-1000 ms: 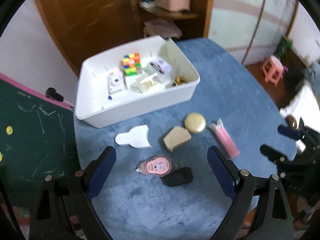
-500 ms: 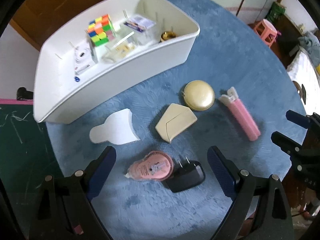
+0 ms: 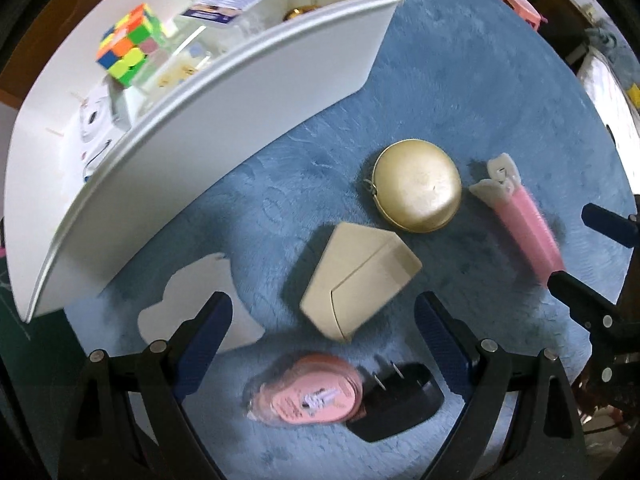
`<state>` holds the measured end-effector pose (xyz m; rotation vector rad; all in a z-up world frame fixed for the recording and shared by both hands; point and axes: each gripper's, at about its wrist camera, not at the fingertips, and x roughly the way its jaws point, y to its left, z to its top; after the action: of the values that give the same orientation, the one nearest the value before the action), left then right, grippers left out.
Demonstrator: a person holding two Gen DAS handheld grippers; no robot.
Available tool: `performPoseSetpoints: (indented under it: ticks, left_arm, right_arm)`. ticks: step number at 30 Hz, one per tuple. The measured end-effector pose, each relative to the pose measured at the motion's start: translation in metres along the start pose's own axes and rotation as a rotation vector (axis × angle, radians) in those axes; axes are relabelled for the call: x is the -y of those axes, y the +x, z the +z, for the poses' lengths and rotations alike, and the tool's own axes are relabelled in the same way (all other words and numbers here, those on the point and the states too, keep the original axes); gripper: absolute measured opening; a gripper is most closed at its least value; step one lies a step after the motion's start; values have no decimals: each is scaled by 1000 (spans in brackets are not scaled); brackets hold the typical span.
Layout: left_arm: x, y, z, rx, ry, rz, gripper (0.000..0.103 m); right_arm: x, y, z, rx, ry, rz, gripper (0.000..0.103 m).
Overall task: Organize rigid objects
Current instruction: 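Grasp the beige sponge with the left tool while the right tool grasps the pink roller, then carry the sponge and pink roller into the white tray and release both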
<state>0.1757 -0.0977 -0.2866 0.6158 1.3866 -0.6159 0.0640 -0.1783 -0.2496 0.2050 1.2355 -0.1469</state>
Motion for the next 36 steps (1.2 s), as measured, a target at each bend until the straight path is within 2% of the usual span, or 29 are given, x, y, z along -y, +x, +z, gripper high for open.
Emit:
performPoseSetpoints:
  ticks: [5,11,14,16,19,20,23,28,29,32,36]
  left_arm:
    - [5,11,4,-15,37,-20,94]
    - [8,21,5,-15,34,-33,93]
    - [6,25,5,-19,12,-48,88]
    - [1,25,5,-17,0,-63,83]
    - [-2,27,6,-6,2,-53,70]
    - [-2,27,6,-2,4,-46,69]
    - [1,23,3,15,-2,-47,53]
    - [3,23,1,34,-39,-33,48]
    - [6,23,1,38,-46,-29,48]
    - [5,18,-3,51,-76,-31,47]
    - [1,3,-10,73,-114,-43,47]
  right_arm:
    - [-2,12,4,-19,-9,-9,68]
    - [-6,23,8,-29,-29,-17,68]
    - [-7,29,10,-37,-35,-22,68]
    - [-8,31,11,-40,-39,-24,67]
    - [-11,36,11,-50,-53,-30,62]
    - [-12,38,10,-55,-56,-29,61]
    - [-15,43,9,-64,-65,-32,60]
    - [-21,47,7,-56,-112,-59,57]
    - [-23,46,5,-54,-121,-65,52]
    - [-26,44,4,-48,-136,-57,27]
    - [-24,39,2,-52,-121,-29,26]
